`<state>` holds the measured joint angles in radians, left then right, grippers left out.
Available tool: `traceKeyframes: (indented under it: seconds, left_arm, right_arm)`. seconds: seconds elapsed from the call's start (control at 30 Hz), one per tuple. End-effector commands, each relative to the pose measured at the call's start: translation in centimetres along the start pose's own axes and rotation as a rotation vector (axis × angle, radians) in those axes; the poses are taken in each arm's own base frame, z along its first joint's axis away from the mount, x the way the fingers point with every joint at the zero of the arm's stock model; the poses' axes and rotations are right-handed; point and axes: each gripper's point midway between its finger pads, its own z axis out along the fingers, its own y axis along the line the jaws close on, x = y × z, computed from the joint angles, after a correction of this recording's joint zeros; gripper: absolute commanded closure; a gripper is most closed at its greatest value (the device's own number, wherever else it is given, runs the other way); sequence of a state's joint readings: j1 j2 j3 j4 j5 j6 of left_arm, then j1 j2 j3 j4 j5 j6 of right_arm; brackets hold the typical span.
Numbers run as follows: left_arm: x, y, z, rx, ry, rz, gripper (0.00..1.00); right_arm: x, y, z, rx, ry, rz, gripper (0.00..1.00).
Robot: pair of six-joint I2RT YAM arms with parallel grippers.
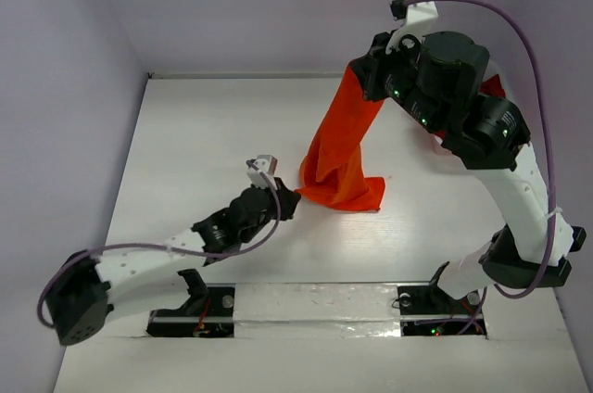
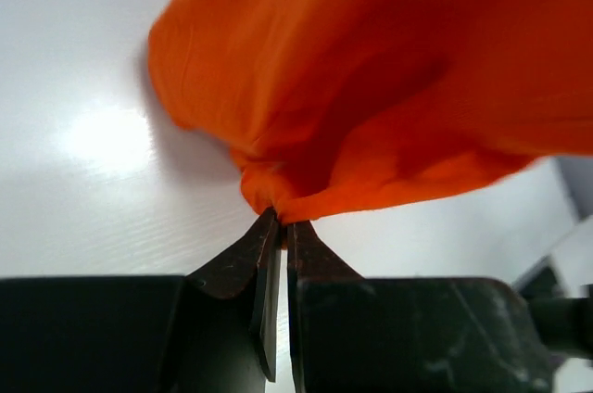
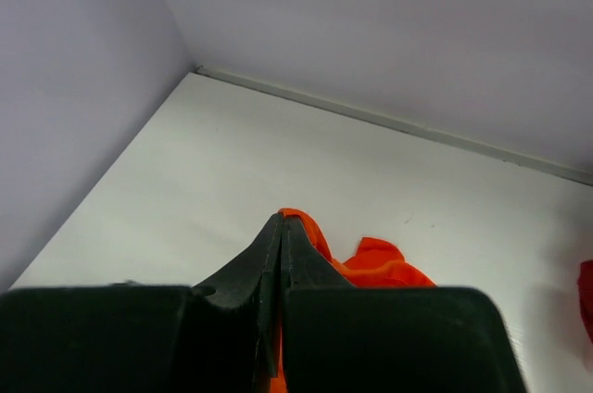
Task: Fold and stack the t-shirts
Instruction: Flatten out the tshirt
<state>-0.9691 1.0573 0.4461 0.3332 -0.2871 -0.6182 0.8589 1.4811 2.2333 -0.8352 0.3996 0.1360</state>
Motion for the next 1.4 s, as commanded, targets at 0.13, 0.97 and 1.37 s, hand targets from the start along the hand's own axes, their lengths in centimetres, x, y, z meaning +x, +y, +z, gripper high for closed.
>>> traceKeyframes:
  seconds: [0.13,0.97,1.37]
  left_arm:
    - [-12.8,-3.7,-8.5,0.034,-0.244,-0.077,1.0]
    - [-27.8,-2.8,-24.8,-0.046,-0.569,-0.133,1.0]
    - [-28.6,-2.8,-27.6,-0.018,-0.563,-0.162,1.0]
  right_arm:
    - [-3.8,-4.5,-1.3,0.143,-0.133,0.106,1.0]
    - [2.2,-16.6,3.8,0.382,0.009,0.238,1.0]
    - [4.5,-13.0,-2.4,0.212,0.021,0.29,1.0]
